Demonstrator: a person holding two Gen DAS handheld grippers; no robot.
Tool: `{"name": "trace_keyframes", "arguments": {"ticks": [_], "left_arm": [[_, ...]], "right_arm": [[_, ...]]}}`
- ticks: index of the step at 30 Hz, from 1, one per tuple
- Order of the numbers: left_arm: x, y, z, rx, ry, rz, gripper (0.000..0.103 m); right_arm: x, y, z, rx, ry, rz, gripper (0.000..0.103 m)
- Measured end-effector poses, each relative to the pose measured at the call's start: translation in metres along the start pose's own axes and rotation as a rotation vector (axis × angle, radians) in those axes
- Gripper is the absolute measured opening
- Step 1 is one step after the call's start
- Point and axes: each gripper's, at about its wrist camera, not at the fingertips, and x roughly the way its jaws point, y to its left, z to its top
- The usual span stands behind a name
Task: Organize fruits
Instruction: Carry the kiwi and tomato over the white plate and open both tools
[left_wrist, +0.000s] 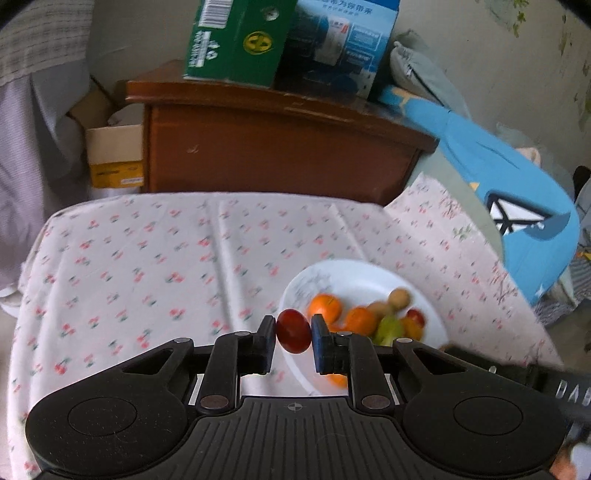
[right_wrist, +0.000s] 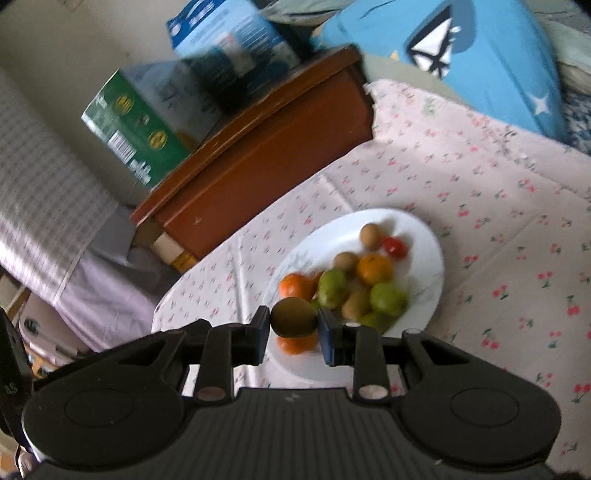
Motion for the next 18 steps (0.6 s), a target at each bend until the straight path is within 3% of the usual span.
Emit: {"name": "trace_keyframes", "arguments": {"ticks": [8, 18], "left_arm": [[0.028, -0.020, 0.020, 0.041, -0.003, -0.025, 0.018], [0.055, -0.016, 0.028, 0.008, 0.042, -0.042, 0.018]], "right_arm": [[0.011, -0.009, -0.004, 0.020, 0.028, -0.023, 0.028], [0.032, -0.015, -0.008, 0.032, 0.034, -0.062, 0.030]]}}
